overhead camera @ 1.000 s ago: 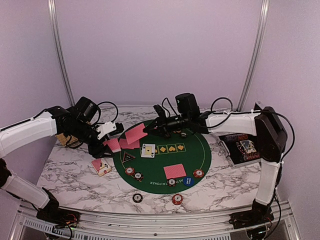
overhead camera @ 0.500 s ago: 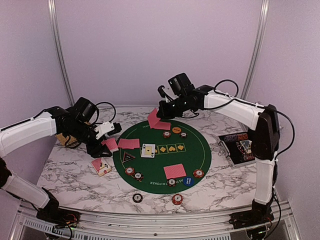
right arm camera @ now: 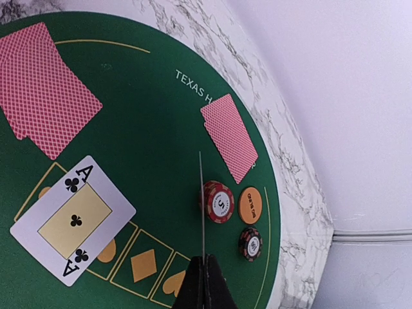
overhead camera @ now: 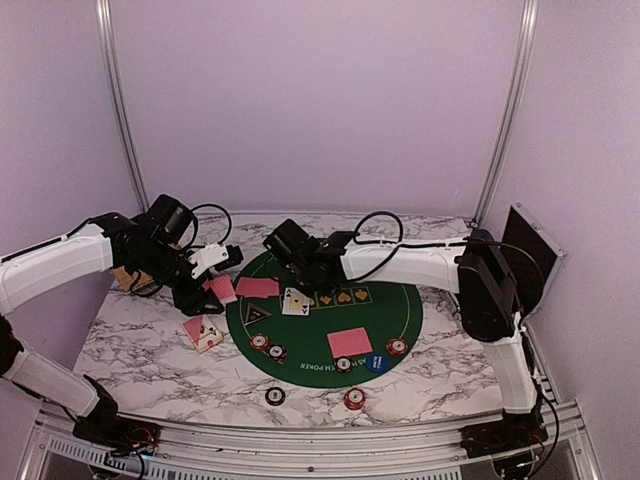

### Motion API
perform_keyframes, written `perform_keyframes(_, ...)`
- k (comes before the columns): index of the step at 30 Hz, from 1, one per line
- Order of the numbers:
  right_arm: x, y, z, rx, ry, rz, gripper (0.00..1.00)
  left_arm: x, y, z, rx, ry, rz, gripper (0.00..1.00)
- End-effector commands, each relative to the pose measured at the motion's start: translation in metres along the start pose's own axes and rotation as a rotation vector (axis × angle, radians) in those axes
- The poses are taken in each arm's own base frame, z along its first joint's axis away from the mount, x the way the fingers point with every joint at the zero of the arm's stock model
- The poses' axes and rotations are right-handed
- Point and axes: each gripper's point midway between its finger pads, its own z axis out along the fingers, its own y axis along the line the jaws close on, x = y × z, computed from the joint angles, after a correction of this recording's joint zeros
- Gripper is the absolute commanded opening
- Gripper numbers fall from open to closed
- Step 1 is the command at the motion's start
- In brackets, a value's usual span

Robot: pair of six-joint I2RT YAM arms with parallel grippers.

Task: Distribute texas hold em gaming equipment
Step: Place the poker card in the community card area, then pick up the poker card from the face-down deck piles.

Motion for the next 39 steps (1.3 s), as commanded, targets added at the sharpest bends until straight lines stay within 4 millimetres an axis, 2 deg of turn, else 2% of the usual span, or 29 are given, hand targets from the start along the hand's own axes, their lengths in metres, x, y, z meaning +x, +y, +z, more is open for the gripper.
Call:
perform_keyframes(1, -0.014, 0.001, -0.001, 0.156, -0.071, -0.155, 0.00, -0.001, -0.005, -0.005, 0.023, -0.014, -0.016, 0.02)
perform_keyframes(8, 0.003, 0.053, 0.010, 0.054, -0.107, -0.263, 0.00, -0.002, -0.006, -0.008, 0.014, -0.023, -0.012, 0.02)
perform_keyframes(12, 0.018, 0.067, 0.015, -0.003, -0.091, -0.290, 0.00, 0.000, -0.007, -0.008, 0.016, -0.021, -0.013, 0.02)
perform_keyframes(16, 0.023, 0.074, 0.011, -0.062, -0.089, -0.287, 0.00, -0.001, -0.006, -0.008, 0.015, -0.023, -0.011, 0.02)
perform_keyframes(19, 0.028, 0.075, 0.007, -0.091, -0.089, -0.280, 0.14, -0.001, -0.006, -0.009, 0.015, -0.024, -0.010, 0.02)
perform_keyframes(21, 0.032, 0.076, 0.004, -0.111, -0.087, -0.270, 0.20, -0.002, -0.006, -0.009, 0.015, -0.025, -0.010, 0.02)
perform_keyframes(25, 0.038, 0.077, -0.003, -0.143, -0.089, -0.251, 0.52, -0.002, -0.006, -0.009, 0.016, -0.026, -0.008, 0.02)
perform_keyframes(30, 0.037, 0.068, -0.014, -0.208, -0.108, -0.163, 0.67, -0.003, -0.006, -0.009, 0.019, -0.030, -0.010, 0.02)
perform_keyframes(32, 0.031, 0.057, -0.020, -0.262, -0.124, -0.081, 0.71, -0.004, -0.006, -0.010, 0.017, -0.032, -0.009, 0.01)
perform_keyframes(35, 0.021, 0.032, -0.030, -0.352, -0.159, 0.074, 0.78, -0.005, -0.006, -0.010, 0.016, -0.033, -0.009, 0.02)
perform_keyframes(39, 0.006, -0.018, -0.044, -0.486, -0.227, 0.375, 0.84, -0.005, -0.006, -0.010, 0.016, -0.034, -0.007, 0.02)
